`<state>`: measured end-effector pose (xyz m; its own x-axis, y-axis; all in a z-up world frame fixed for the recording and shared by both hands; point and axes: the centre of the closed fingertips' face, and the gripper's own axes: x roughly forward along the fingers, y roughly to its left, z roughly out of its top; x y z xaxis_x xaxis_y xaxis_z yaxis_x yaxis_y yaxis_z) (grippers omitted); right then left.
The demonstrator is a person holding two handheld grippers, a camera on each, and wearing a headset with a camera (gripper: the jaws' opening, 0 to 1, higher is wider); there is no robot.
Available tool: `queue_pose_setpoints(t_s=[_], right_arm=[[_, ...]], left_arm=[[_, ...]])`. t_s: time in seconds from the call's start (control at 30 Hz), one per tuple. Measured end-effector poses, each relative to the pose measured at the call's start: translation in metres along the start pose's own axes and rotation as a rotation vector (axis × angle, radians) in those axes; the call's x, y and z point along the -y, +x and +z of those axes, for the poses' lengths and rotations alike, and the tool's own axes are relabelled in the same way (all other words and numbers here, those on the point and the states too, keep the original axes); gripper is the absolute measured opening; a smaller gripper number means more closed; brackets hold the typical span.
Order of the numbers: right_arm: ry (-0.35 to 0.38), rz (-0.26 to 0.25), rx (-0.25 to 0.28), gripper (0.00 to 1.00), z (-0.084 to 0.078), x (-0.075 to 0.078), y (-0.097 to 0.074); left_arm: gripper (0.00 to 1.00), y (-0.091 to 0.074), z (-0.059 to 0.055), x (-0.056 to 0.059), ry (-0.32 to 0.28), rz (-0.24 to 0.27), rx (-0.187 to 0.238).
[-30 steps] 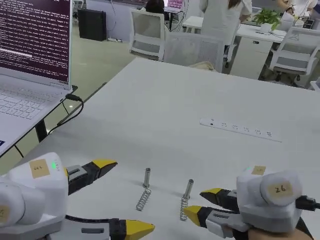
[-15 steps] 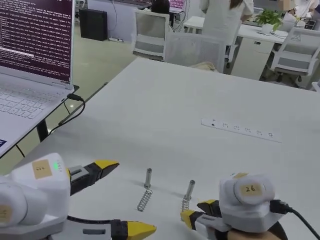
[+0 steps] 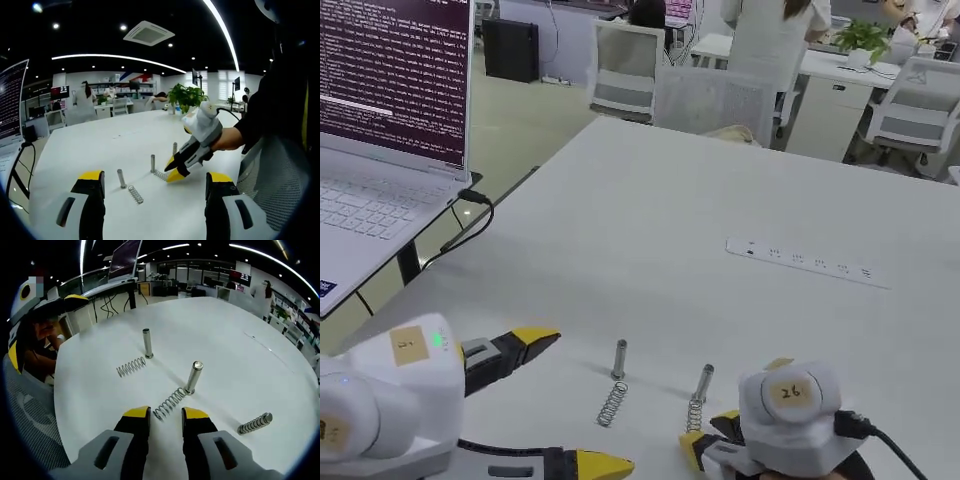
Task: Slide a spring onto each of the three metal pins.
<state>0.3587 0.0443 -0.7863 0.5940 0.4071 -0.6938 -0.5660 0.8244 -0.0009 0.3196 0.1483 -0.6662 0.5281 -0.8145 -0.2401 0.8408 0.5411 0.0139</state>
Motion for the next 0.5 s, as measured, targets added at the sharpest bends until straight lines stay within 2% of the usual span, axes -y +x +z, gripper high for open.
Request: queue_pose_setpoints(t_s=[0.5], right_arm=[[-0.028, -0.023, -0.02, 0.19, -0.0093, 0.008, -0.0012]], left_arm=[[0.8, 0.0, -0.0046, 0.0002, 0.003, -0.003, -0.018]])
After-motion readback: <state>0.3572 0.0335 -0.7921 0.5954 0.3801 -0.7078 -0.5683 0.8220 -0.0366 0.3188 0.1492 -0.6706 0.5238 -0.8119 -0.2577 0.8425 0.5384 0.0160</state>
